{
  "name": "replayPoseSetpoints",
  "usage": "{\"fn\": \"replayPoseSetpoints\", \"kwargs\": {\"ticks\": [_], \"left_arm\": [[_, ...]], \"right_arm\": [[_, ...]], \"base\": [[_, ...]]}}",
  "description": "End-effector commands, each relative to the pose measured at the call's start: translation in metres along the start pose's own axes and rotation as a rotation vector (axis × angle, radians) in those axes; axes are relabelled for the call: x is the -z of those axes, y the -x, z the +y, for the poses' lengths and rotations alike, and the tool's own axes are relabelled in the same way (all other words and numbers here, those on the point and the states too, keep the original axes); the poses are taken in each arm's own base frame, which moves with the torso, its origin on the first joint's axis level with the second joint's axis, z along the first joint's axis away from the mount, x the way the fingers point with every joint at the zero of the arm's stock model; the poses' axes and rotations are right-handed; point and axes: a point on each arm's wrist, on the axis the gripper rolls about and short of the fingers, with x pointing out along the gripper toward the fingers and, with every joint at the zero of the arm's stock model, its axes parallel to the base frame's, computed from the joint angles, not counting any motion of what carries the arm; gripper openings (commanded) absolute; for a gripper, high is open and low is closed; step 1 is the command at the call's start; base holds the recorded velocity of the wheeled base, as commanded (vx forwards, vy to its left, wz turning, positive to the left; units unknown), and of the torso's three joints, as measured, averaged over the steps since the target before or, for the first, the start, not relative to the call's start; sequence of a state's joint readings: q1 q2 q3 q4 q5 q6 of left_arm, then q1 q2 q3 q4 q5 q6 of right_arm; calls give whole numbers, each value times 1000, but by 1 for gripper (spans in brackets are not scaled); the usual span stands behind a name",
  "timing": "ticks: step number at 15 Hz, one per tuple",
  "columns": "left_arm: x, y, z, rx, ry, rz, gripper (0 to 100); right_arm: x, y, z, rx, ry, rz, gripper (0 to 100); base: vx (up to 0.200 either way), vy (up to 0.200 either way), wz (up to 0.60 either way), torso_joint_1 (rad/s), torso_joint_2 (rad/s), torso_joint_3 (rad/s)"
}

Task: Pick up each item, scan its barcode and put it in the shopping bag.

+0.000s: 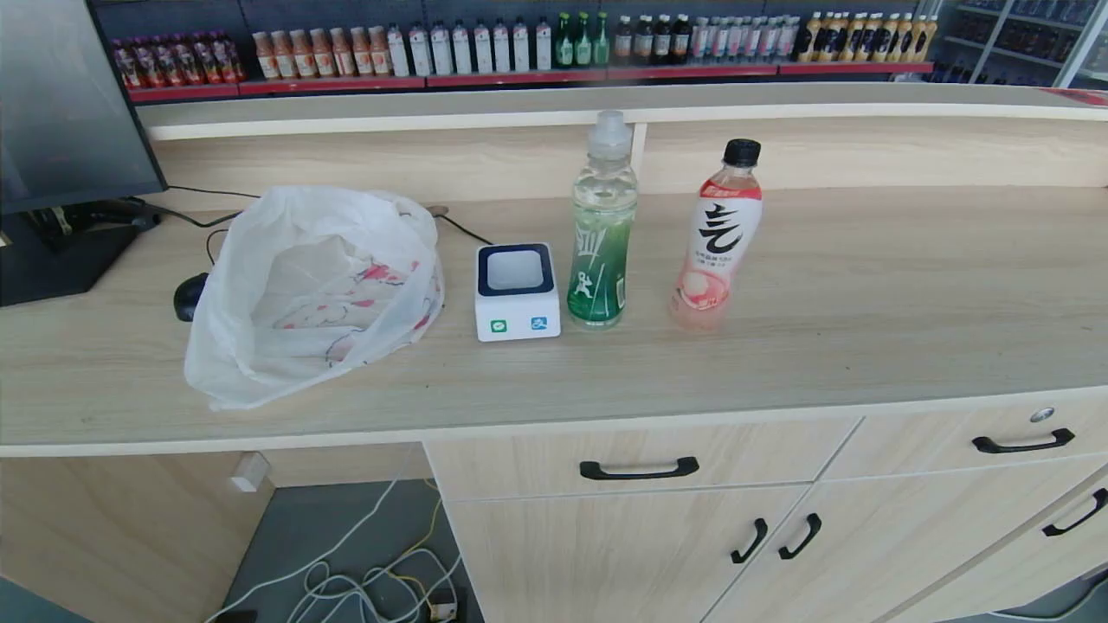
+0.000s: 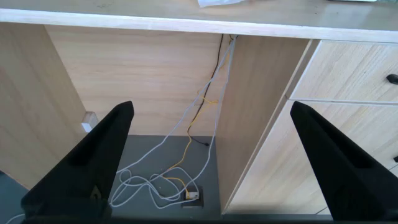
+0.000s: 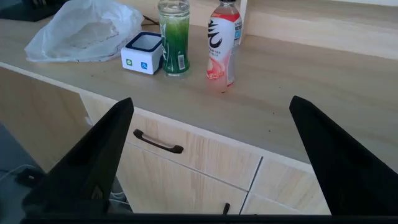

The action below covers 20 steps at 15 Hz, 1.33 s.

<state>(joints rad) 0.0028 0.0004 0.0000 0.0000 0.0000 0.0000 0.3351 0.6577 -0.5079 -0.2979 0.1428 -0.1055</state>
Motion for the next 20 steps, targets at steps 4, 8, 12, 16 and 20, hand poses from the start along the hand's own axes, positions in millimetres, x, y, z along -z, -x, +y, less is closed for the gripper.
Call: {"fn": "replayPoseSetpoints", "kwargs": {"ticks": [4,8,12,16,20], "left_arm": [[0,0,0,0,0,0,100],[0,0,0,0,0,0,100],[0,0,0,0,0,0,100],[0,0,0,0,0,0,100],[0,0,0,0,0,0,100]], "right_arm": [[-12,-72,0,-51,88,93,100],[-22,-108,21,86,101,46,100],[-19,-118,44,190,60,56,100],[-5,-137,53,239,62,78,100],[15,-162,67,231,-20,101,100]], "base": [[0,0,0,0,0,0],[0,0,0,0,0,0],[0,0,0,0,0,0],[0,0,0,0,0,0],[0,0,0,0,0,0]]}}
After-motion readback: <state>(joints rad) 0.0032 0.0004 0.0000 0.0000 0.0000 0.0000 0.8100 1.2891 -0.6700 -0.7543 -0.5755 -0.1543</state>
